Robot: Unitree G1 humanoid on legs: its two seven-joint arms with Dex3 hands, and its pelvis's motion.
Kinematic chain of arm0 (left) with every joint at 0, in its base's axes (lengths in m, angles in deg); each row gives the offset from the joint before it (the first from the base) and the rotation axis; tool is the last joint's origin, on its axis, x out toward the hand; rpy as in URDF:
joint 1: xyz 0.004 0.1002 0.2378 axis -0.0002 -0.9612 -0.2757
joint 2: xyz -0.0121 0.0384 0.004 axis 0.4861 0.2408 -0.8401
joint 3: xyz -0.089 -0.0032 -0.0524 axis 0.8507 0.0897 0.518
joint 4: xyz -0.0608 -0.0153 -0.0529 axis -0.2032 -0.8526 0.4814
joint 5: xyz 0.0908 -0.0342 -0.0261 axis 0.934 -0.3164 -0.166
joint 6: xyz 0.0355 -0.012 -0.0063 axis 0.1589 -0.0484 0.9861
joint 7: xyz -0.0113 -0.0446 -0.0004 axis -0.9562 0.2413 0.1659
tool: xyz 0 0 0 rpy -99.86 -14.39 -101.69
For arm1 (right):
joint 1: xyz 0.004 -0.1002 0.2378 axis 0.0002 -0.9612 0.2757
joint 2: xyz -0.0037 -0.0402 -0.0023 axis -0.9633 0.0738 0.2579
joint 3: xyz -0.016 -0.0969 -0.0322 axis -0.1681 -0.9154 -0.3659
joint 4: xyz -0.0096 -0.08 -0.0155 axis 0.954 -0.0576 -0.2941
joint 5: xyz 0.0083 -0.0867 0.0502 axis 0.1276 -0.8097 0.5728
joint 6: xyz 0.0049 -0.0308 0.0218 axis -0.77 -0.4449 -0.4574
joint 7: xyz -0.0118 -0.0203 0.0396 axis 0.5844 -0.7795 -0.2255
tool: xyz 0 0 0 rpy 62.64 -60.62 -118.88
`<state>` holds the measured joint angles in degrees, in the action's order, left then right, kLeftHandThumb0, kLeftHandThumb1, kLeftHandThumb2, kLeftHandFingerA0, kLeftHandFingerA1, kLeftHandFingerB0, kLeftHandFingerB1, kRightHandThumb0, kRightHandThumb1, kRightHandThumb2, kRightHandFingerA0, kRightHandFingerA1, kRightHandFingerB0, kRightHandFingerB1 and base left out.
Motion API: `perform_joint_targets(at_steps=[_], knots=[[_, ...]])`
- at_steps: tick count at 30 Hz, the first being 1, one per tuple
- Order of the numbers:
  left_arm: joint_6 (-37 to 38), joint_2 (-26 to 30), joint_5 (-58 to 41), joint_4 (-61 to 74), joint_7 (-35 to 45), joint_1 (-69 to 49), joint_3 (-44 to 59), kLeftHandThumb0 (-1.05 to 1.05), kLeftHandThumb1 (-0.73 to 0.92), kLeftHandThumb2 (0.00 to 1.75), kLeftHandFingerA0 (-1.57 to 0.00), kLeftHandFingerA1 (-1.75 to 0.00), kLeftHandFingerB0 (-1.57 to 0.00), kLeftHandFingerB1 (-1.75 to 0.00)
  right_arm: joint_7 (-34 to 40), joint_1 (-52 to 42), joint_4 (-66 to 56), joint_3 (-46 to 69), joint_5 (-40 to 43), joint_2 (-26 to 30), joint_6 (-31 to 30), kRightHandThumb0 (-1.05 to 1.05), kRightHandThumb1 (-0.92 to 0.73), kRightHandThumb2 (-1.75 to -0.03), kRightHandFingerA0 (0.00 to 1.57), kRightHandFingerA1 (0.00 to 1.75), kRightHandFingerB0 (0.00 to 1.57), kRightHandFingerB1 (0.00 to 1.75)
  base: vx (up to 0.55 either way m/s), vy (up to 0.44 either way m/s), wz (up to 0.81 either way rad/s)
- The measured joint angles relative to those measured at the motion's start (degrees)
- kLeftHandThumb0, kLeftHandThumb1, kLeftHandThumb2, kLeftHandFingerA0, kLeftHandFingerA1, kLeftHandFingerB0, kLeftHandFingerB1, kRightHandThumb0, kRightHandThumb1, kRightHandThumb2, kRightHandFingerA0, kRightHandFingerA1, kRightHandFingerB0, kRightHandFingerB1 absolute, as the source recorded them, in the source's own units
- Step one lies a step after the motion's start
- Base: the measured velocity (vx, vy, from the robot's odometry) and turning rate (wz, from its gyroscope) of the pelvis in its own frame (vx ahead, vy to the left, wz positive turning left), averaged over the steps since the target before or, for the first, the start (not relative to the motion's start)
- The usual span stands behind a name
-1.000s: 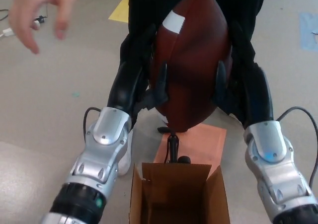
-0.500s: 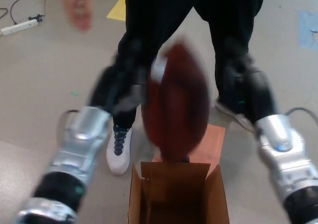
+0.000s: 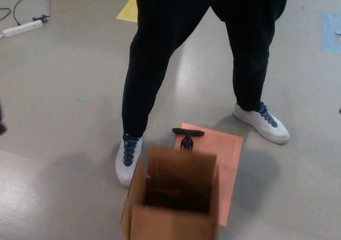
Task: Use both hands to pick up a football from a person and place it into a container beneath
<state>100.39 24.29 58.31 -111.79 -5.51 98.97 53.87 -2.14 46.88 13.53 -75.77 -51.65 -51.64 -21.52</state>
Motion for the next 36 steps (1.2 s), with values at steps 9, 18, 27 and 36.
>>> perform_joint_targets(at_steps=[9,18,27,36], knots=[[2.84,-1.76,-0.23,-0.59,2.88,-3.31,1.04,-0.85,0.79,1.13,0.0,-0.11,0.0,-0.11,0.09,-0.71,-1.24,-2.65,-0.63,-4.74,1.1,-0.78,-0.77,-1.05,0.06,0.28,0.06,0.19,0.0,0.0,0.0],[4.45,-3.79,-0.43,-2.35,4.51,-10.27,1.54,-0.89,0.85,1.15,-0.03,-0.15,-0.03,-0.1,2.29,-1.87,12.92,-4.59,-2.29,-6.13,3.92,-0.82,-0.84,-1.11,0.06,0.25,0.05,0.15,0.0,0.0,0.0],[4.8,-2.2,1.64,-4.27,3.44,-10.82,-0.66,-0.84,0.81,1.12,-0.07,-0.24,-0.06,-0.17,6.06,-1.78,26.29,-13.2,-8.88,-3.46,4.08,-0.81,-0.8,-1.07,0.07,0.41,0.04,0.13,0.0,0.0,0.0],[5.89,-2.01,4.54,-4.41,1.97,-12.96,-3.97,-0.82,0.81,1.12,-0.07,-0.26,-0.06,-0.17,8.13,-2.58,29.85,-14.08,-11.1,-2.87,3.09,-0.74,-0.83,-0.84,0.15,0.37,0.04,0.07,0.0,0.0,0.0]])
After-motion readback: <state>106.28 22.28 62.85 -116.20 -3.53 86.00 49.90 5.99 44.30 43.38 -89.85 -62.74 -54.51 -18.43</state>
